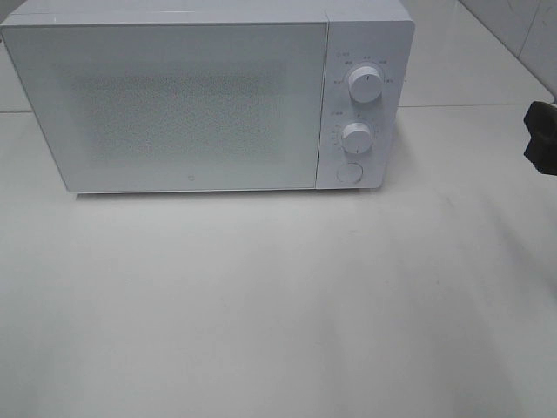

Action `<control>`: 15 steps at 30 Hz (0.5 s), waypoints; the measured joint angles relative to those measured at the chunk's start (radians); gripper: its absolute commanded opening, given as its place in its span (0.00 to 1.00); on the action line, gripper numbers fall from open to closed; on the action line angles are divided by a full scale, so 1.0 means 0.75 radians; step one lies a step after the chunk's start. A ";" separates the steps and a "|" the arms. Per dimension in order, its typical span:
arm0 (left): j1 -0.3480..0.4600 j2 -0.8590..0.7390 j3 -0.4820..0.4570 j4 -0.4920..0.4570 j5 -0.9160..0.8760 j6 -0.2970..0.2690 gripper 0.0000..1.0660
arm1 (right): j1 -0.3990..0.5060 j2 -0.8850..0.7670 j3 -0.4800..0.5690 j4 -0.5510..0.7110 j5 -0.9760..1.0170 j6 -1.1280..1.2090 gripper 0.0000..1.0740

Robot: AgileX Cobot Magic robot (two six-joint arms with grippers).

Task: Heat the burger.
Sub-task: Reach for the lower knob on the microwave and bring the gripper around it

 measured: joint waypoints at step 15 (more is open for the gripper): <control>0.000 0.000 0.000 0.000 0.000 0.000 0.92 | 0.543 0.255 -0.003 0.573 -0.299 -0.347 0.70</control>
